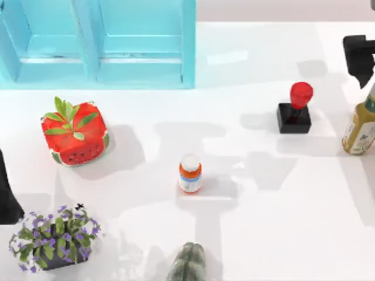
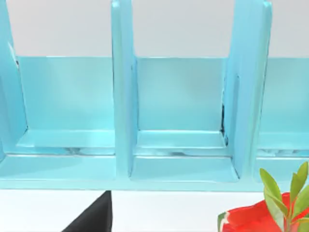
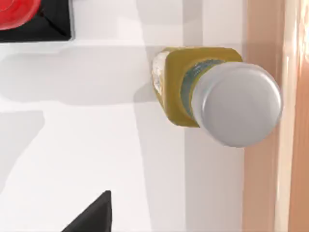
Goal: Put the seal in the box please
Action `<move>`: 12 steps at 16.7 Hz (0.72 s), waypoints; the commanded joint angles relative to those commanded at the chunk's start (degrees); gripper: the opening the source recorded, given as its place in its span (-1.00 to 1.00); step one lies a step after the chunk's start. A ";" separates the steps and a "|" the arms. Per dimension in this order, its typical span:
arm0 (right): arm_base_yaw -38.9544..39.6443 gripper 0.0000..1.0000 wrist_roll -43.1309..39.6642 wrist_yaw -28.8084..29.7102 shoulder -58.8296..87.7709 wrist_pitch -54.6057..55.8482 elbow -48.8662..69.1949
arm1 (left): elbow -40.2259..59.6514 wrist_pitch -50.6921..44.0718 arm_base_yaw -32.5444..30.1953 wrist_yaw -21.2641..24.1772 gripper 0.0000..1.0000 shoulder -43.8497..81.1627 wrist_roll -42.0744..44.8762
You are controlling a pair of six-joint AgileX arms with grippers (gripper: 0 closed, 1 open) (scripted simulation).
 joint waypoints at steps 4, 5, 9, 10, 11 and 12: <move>4.01 1.00 2.77 -1.81 14.13 -6.25 19.96 | 0.00 0.00 0.00 0.00 1.00 0.00 0.00; 4.83 1.00 3.56 -2.54 17.20 -7.10 23.72 | 0.00 0.00 0.00 0.00 1.00 0.00 0.00; 6.82 1.00 6.35 -5.42 26.59 -9.13 32.70 | 0.00 0.00 0.00 0.00 1.00 0.00 0.00; 7.02 1.00 6.74 -5.84 27.67 -9.32 33.53 | 0.00 0.00 0.00 0.00 1.00 0.00 0.00; 7.12 1.00 6.94 -6.06 28.19 -9.41 33.90 | 0.00 0.00 0.00 0.00 1.00 0.00 0.00; 7.12 1.00 6.94 -6.06 28.19 -9.41 33.90 | 0.00 0.00 0.00 0.00 1.00 0.00 0.00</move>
